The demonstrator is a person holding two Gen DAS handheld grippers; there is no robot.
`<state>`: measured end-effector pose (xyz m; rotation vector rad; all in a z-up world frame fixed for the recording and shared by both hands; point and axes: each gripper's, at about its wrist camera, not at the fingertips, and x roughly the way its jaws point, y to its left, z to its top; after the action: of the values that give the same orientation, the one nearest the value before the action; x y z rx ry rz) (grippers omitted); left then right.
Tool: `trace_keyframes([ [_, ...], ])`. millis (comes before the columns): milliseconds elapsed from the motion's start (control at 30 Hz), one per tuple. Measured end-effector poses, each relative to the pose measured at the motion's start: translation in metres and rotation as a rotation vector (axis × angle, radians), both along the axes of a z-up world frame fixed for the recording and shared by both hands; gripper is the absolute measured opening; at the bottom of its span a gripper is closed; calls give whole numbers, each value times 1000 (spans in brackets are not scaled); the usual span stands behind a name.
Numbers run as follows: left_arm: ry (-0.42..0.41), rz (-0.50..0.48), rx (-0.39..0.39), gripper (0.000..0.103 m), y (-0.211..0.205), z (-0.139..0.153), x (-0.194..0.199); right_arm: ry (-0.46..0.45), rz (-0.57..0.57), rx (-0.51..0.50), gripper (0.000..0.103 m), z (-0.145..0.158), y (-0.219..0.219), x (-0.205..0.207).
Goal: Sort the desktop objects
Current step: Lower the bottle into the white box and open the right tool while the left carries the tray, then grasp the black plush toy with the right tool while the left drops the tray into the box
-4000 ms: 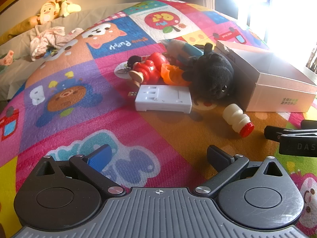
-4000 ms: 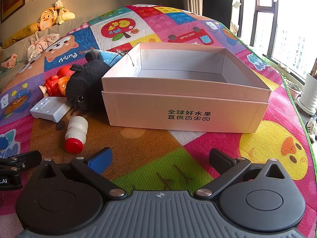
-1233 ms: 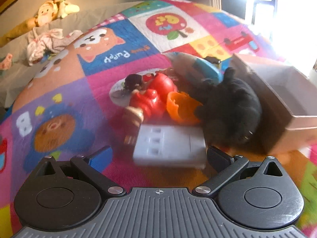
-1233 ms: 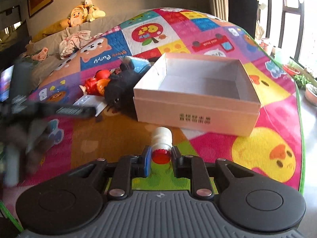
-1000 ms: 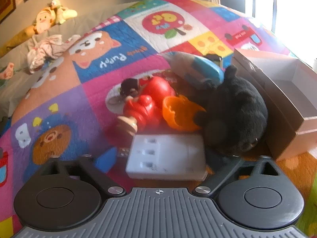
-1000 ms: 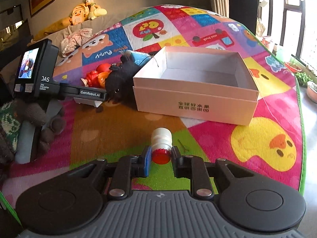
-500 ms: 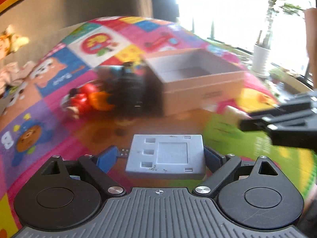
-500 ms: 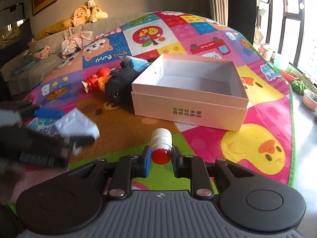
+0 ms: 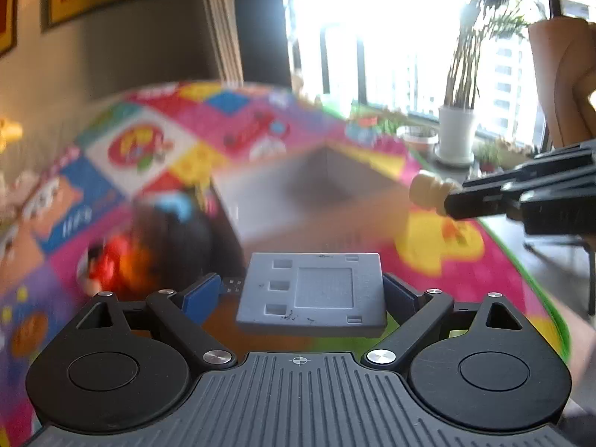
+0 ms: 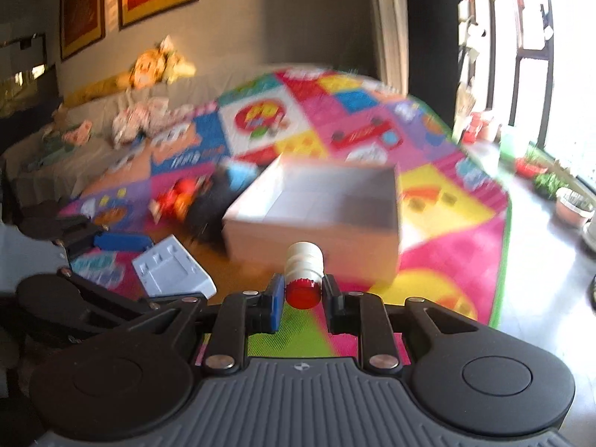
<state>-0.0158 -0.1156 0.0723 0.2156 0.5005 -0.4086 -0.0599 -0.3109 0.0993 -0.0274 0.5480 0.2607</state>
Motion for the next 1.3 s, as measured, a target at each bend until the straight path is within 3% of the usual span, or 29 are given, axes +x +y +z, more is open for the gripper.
trace_keyframes([
  [200,-169,13,-22,97,-21,24,83,-123,-32,59,21,40,-17,77],
  [267,-134,39,-3,97,-22,25,104,-125,-45,96,34,46,-20,112],
  [300,-108,63,-10,98,-16,24,109,-123,-66,97,45,46,-20,125],
  [367,-77,91,-30,101,0,18,103,-124,-108,79,47,41,-17,141],
  [467,-24,168,-6,102,29,3,88,-82,-82,58,49,23,-8,145],
  [567,86,261,4,102,68,-22,74,-32,-59,8,50,4,8,143],
  [700,193,429,-11,102,124,-47,52,-4,16,-56,57,-7,40,135],
  [800,242,527,-69,102,161,-57,37,-11,95,-100,62,-9,70,133],
  [1033,200,546,-110,103,179,-60,21,-49,264,-197,75,-15,159,142],
  [1233,194,546,-138,103,180,-63,25,-70,295,-475,75,-56,224,168],
  [1300,191,545,-154,103,182,-64,25,-25,286,-528,76,-69,231,179],
])
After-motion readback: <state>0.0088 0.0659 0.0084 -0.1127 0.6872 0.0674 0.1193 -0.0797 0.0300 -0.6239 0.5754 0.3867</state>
